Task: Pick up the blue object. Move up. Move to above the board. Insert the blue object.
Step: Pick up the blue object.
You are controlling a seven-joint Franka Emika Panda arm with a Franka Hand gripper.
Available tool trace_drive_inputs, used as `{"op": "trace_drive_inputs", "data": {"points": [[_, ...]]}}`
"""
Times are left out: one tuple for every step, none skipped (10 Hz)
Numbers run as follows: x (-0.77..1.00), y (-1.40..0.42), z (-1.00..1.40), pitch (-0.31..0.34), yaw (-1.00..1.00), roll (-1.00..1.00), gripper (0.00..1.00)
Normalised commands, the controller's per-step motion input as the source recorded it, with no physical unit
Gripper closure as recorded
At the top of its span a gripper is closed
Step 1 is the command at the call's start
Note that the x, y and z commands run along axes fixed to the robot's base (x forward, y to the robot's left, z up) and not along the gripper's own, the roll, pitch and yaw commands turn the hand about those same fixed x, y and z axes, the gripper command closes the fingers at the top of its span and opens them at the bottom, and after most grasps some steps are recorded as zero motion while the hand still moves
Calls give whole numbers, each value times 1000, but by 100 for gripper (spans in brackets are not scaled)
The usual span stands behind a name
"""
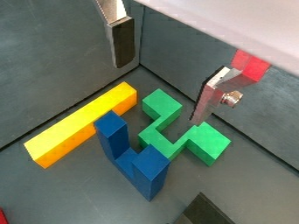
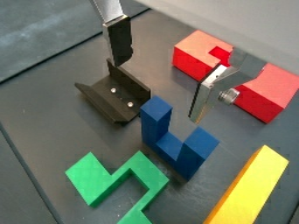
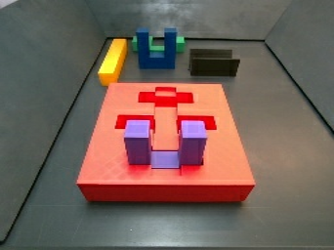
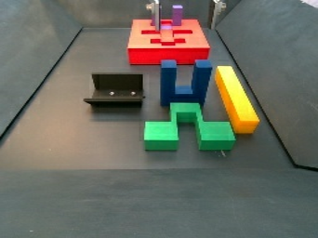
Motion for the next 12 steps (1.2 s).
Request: {"op": "trace_drive_inputs", "data": {"points": [[777, -131, -600, 40, 106, 187, 0], [866, 0, -497, 27, 243, 23, 0], [863, 0, -483, 11, 254, 0, 0], [600, -200, -491, 0, 126, 57, 0], [271, -229, -374, -11, 17, 81, 0], [0, -251, -234, -30, 0, 97, 0], [57, -249, -243, -10, -46, 113, 0], [151, -274, -283, 0, -86, 179, 0], [60, -226, -360, 0, -123, 211, 0], [40, -191, -303, 16, -143, 171, 0], [43, -71, -206, 29, -103, 101, 0], [6, 26, -137, 0, -31, 0, 0]]}}
